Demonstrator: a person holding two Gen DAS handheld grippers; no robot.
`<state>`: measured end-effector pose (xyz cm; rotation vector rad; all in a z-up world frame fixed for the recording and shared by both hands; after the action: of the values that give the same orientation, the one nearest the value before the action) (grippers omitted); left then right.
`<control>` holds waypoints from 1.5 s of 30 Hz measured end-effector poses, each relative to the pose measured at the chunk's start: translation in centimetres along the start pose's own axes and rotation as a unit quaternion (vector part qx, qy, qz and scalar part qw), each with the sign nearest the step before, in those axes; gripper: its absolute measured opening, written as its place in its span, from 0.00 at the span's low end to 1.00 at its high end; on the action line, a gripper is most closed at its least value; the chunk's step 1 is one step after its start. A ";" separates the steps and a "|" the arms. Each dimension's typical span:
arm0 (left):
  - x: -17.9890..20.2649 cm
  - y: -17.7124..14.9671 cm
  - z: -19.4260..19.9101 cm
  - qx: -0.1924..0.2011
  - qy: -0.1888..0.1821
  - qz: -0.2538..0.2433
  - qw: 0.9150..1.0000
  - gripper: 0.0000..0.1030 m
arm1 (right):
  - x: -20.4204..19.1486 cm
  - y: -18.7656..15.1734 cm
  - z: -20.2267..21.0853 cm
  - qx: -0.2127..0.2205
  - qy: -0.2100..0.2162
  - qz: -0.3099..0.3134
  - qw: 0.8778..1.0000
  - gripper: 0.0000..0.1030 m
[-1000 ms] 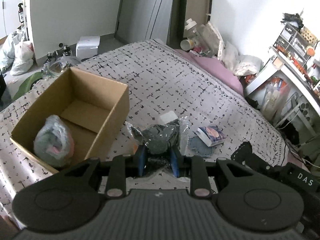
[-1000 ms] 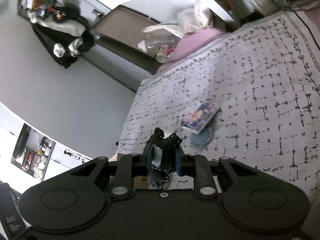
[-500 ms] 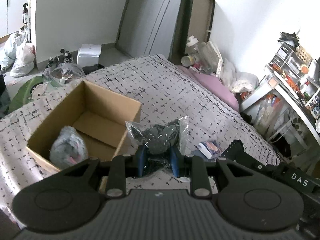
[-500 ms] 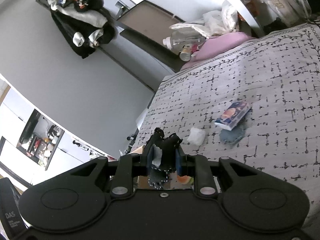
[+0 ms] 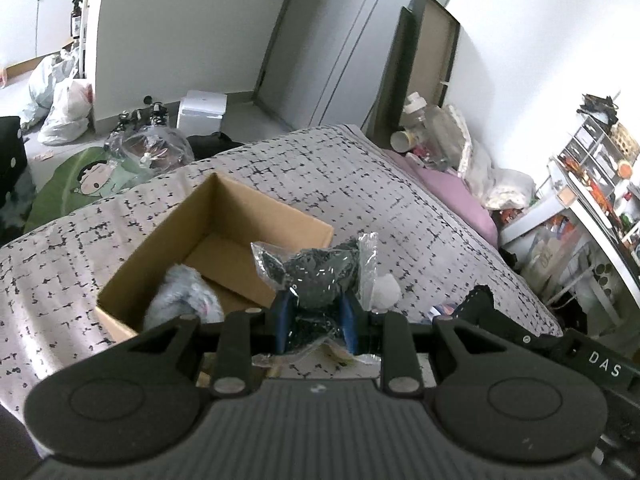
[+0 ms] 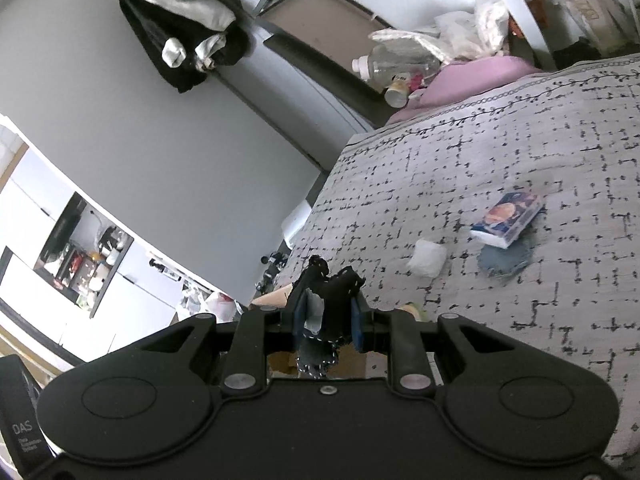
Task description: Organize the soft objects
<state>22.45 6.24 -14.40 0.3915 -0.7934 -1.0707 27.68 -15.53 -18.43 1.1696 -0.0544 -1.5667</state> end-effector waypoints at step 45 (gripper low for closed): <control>-8.2 1.8 -3.0 -0.022 -0.013 0.065 0.998 0.26 | -5.5 -6.5 -7.0 -0.109 -0.011 0.040 0.993 0.52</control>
<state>23.75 14.10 -18.40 0.2844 -0.8066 -0.9716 27.20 -5.20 -22.28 0.9680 0.0535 -1.4752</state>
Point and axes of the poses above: each gripper's, at about its wrist camera, not at the fingertips, and z roughly against the way its jaws point, x to its right, y to its top, the point moved 10 cm from there along -z, roughly the way its jaws point, and after that the axes turned 4 degrees about -y, right-handed, at the moved point
